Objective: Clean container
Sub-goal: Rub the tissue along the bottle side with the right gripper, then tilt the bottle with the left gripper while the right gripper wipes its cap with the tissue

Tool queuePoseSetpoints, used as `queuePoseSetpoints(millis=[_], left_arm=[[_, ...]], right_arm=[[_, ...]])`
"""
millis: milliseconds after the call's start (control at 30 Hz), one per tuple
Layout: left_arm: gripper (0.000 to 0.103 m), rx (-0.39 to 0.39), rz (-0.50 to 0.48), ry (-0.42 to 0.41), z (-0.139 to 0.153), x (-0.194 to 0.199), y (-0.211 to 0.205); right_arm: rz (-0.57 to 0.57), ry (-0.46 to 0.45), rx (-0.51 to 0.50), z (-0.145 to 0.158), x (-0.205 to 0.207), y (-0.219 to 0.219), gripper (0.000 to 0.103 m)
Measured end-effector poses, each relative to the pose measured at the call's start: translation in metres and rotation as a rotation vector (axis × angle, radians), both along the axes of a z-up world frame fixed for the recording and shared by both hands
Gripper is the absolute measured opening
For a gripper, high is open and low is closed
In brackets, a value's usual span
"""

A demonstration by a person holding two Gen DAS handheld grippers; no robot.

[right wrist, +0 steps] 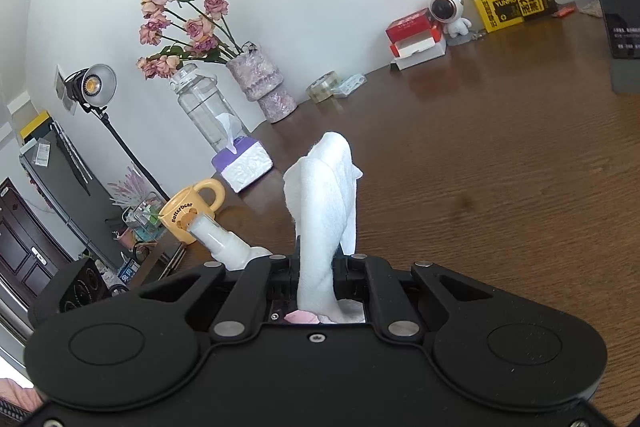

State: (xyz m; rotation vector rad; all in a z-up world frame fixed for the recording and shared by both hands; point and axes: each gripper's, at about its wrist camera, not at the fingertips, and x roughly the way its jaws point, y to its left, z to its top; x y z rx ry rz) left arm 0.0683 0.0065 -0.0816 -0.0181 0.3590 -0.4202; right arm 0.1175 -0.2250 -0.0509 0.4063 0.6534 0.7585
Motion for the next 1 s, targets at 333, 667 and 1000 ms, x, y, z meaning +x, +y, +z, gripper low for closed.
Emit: queuePoseSetpoints(millis=[333,667,1000], left_arm=[[0.033,-0.041,-0.019,-0.149,0.011,-0.015,-0.001],[0.033,-0.022,-0.004,-0.253,0.012,-0.026,-0.003],[0.033,0.051,-0.007,-0.271,0.013,-0.026,-0.014]], right_arm=[[0.208,-0.08,0.017,0.045,-0.019,0.033,0.01],[0.211,-0.079,-0.065,0.06,-0.015,0.031,0.008],[0.281,-0.095,-0.114,0.07,-0.026,0.043,0.007]])
